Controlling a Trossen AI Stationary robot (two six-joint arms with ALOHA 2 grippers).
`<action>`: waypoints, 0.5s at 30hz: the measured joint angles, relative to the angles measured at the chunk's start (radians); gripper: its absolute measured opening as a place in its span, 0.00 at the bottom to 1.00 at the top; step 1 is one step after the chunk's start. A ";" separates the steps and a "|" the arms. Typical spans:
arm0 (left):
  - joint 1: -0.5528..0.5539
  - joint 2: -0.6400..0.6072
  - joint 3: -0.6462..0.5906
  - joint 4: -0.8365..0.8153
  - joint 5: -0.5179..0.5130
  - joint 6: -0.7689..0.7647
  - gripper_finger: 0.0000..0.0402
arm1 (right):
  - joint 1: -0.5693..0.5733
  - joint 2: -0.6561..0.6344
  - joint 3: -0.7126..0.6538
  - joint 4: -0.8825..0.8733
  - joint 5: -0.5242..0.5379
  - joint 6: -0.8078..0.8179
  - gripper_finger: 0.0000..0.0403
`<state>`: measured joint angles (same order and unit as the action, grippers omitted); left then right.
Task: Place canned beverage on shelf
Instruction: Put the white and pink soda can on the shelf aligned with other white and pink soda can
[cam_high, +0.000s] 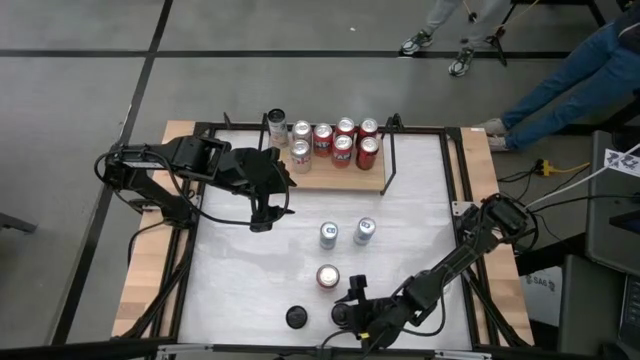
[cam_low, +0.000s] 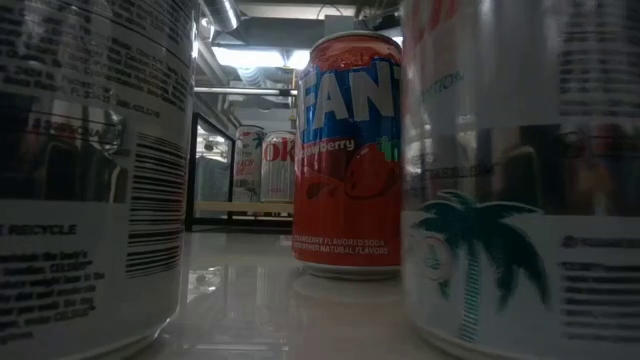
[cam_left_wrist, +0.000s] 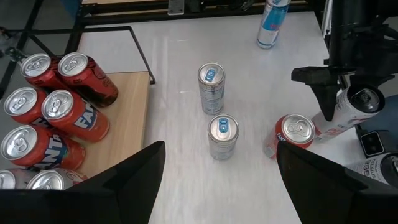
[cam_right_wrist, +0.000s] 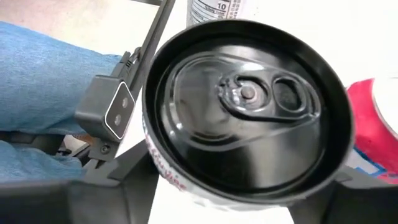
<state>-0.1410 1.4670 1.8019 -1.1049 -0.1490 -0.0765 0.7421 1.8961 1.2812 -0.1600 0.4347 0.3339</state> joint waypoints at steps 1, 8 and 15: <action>0.000 0.000 0.000 0.000 0.000 0.000 0.75 | -0.003 0.000 0.000 0.001 -0.001 -0.004 0.62; 0.000 0.000 0.000 0.000 0.000 0.000 0.75 | -0.018 -0.002 0.001 0.004 -0.025 -0.025 0.56; 0.000 0.000 0.000 0.000 0.000 -0.005 0.75 | -0.018 -0.022 0.010 -0.031 -0.041 -0.033 0.59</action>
<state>-0.1408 1.4670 1.8019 -1.1053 -0.1486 -0.0818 0.7246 1.8737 1.2912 -0.1913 0.3932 0.3006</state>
